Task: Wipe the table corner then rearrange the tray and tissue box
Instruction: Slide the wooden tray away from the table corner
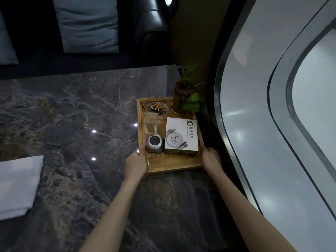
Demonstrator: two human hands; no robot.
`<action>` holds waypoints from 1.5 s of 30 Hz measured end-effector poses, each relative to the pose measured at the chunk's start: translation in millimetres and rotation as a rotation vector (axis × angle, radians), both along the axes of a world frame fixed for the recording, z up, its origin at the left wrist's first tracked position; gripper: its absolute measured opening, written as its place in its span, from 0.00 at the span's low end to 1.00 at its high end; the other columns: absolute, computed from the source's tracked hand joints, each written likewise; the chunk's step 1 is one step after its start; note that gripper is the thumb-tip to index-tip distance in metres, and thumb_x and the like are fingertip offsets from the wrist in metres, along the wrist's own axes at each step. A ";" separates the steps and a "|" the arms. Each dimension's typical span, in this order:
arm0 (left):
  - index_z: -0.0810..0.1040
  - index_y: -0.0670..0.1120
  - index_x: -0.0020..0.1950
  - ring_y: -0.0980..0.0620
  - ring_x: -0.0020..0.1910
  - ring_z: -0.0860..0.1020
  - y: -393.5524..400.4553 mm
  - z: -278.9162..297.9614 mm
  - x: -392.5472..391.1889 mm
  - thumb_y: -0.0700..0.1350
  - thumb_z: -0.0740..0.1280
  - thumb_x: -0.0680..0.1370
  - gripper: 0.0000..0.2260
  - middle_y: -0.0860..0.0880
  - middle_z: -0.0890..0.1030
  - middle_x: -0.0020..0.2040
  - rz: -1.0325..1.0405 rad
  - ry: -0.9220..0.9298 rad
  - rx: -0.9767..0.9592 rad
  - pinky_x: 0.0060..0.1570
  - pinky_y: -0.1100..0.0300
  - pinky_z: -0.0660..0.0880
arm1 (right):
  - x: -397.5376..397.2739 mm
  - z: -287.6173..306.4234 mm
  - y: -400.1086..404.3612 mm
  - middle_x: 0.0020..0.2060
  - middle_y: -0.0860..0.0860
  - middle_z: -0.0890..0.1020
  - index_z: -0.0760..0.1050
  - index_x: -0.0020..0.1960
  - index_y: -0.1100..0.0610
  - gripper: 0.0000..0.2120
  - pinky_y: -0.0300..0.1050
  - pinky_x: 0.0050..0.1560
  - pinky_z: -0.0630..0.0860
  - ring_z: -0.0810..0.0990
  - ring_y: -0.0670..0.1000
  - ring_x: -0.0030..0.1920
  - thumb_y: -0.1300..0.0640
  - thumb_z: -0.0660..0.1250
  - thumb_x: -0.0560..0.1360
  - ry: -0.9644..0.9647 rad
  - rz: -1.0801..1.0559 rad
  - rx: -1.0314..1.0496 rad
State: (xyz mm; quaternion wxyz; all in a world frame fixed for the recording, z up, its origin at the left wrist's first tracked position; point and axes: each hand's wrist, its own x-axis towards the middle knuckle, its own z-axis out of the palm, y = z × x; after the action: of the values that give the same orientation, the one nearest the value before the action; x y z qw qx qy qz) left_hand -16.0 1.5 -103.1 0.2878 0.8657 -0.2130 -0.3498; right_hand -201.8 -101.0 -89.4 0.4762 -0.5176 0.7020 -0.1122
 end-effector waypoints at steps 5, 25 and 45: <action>0.79 0.39 0.49 0.44 0.44 0.77 -1.1 -2.4 -4.1 0.60 0.44 0.79 0.31 0.40 0.81 0.46 -0.031 -0.086 -0.023 0.43 0.55 0.69 | 9.6 -7.6 -7.0 0.54 0.61 0.80 0.77 0.55 0.62 0.28 0.51 0.53 0.73 0.78 0.61 0.53 0.43 0.47 0.79 0.110 -0.002 -0.018; 0.75 0.40 0.30 0.42 0.36 0.78 7.9 6.9 15.2 0.51 0.48 0.81 0.28 0.38 0.80 0.35 -0.060 -0.217 -0.223 0.38 0.57 0.67 | 25.3 -1.4 7.2 0.43 0.66 0.83 0.78 0.43 0.67 0.30 0.48 0.40 0.72 0.81 0.64 0.45 0.44 0.49 0.80 0.203 0.034 -0.373; 0.78 0.31 0.52 0.35 0.55 0.76 113.7 47.9 118.8 0.50 0.49 0.81 0.26 0.30 0.79 0.54 0.139 -0.316 -0.057 0.55 0.51 0.68 | 153.8 3.4 88.3 0.43 0.60 0.82 0.78 0.42 0.62 0.32 0.49 0.42 0.69 0.79 0.61 0.45 0.39 0.46 0.79 0.139 0.173 -0.389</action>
State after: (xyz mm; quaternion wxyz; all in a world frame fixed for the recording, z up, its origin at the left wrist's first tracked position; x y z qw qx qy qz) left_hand 102.8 115.2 -55.2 0.2985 0.9141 -0.2048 -0.1826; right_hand -47.9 -12.7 -86.0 0.3256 -0.6644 0.6514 -0.1682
